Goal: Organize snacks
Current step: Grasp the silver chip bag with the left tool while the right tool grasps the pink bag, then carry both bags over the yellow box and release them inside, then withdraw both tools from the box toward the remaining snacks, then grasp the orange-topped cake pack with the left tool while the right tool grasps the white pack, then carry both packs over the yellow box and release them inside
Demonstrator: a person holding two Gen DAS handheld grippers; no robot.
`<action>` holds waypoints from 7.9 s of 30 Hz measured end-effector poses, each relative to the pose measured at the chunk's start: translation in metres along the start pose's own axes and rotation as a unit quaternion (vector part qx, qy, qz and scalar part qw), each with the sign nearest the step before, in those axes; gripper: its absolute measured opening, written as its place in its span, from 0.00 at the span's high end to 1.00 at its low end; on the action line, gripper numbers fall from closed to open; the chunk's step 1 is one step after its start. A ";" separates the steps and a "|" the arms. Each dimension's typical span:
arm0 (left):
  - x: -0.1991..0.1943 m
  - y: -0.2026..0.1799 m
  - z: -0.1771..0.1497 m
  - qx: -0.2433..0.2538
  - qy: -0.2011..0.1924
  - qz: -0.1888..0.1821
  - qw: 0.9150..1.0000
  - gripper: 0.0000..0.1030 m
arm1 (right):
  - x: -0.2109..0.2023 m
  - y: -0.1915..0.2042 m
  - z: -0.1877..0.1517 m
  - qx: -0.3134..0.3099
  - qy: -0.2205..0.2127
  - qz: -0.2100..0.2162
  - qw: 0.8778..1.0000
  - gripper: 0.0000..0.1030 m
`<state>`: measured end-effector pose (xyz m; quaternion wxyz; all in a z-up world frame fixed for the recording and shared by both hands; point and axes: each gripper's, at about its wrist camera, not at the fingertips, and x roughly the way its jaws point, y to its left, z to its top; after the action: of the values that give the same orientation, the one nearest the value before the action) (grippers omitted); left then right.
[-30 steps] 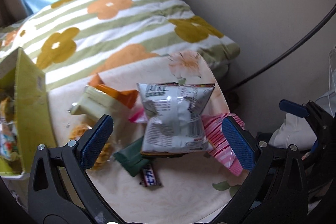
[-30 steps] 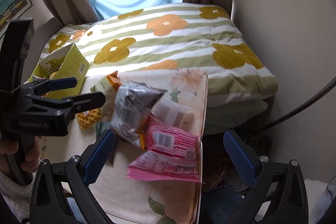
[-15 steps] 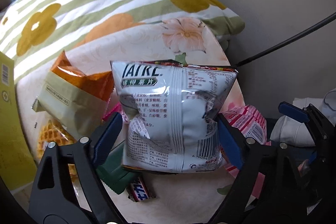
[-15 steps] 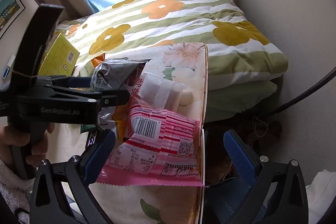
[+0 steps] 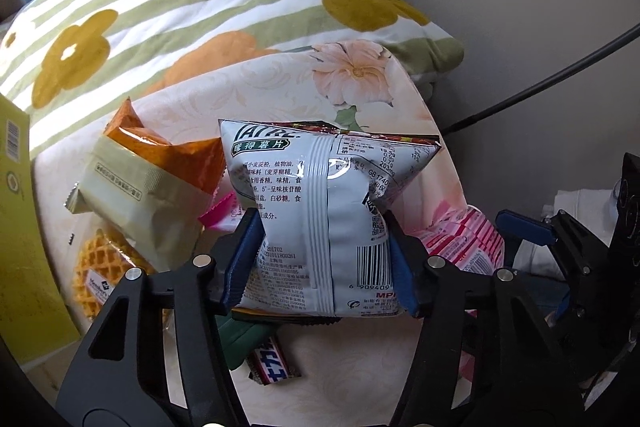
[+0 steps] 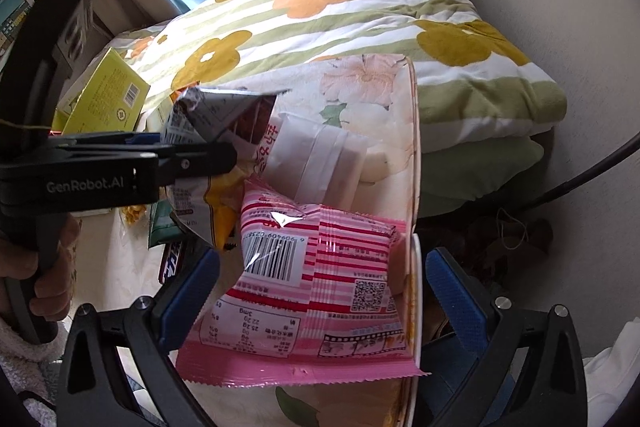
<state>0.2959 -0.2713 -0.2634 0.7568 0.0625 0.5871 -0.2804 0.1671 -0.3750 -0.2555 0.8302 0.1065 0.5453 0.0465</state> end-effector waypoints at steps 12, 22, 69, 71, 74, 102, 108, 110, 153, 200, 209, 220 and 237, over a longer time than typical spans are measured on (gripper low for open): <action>-0.018 -0.004 -0.009 0.011 -0.025 0.015 1.000 0.48 | 0.013 0.024 -0.018 -0.046 0.000 -0.030 0.998 0.27; -0.034 -0.004 -0.018 -0.005 -0.045 0.025 0.999 0.48 | 0.004 0.022 -0.020 -0.039 -0.009 -0.017 0.999 0.37; -0.265 0.370 -0.082 -0.191 -0.180 0.130 0.956 0.48 | 0.009 0.374 0.139 -0.207 -0.103 0.085 0.969 0.37; -0.255 0.383 -0.078 -0.193 -0.167 0.126 0.959 0.48 | 0.016 0.381 0.138 -0.203 -0.097 0.083 0.971 0.37; -0.239 0.399 -0.073 -0.193 -0.151 0.122 0.962 0.48 | 0.029 0.390 0.139 -0.194 -0.086 0.077 0.974 0.37; -0.250 0.402 -0.129 -0.247 -0.154 0.150 0.945 0.00 | 0.063 0.397 0.154 -0.161 -0.071 0.078 0.981 0.08; -0.251 0.396 -0.146 -0.254 -0.153 0.150 0.943 0.00 | 0.053 0.394 0.137 -0.167 -0.079 0.079 0.980 0.01; -0.251 0.393 -0.150 -0.255 -0.152 0.151 0.943 0.00 | 0.051 0.393 0.135 -0.162 -0.076 0.084 0.980 0.01; -0.195 0.109 -0.081 -0.120 -0.192 0.105 0.968 0.00 | -0.093 0.127 0.065 -0.039 -0.127 -0.017 0.991 0.01; 0.047 0.104 0.036 0.107 0.114 0.074 0.985 0.02 | 0.052 0.013 0.039 0.198 -0.011 -0.015 0.980 0.03; 0.040 0.103 0.033 0.111 0.103 0.074 0.986 0.22 | 0.061 0.010 0.041 0.195 -0.002 -0.024 0.981 0.19; 0.033 0.107 0.032 0.088 0.096 0.065 0.989 0.26 | 0.064 0.009 0.041 0.182 -0.001 -0.043 0.982 0.41; -0.028 0.092 0.034 0.056 0.031 0.076 0.995 0.27 | 0.016 0.018 0.045 0.147 -0.048 -0.014 0.988 0.44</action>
<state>0.3660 -0.1993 -0.2486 0.7528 0.1578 0.5870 -0.2527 0.2159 -0.3604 -0.2488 0.8312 0.2216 0.5073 -0.0508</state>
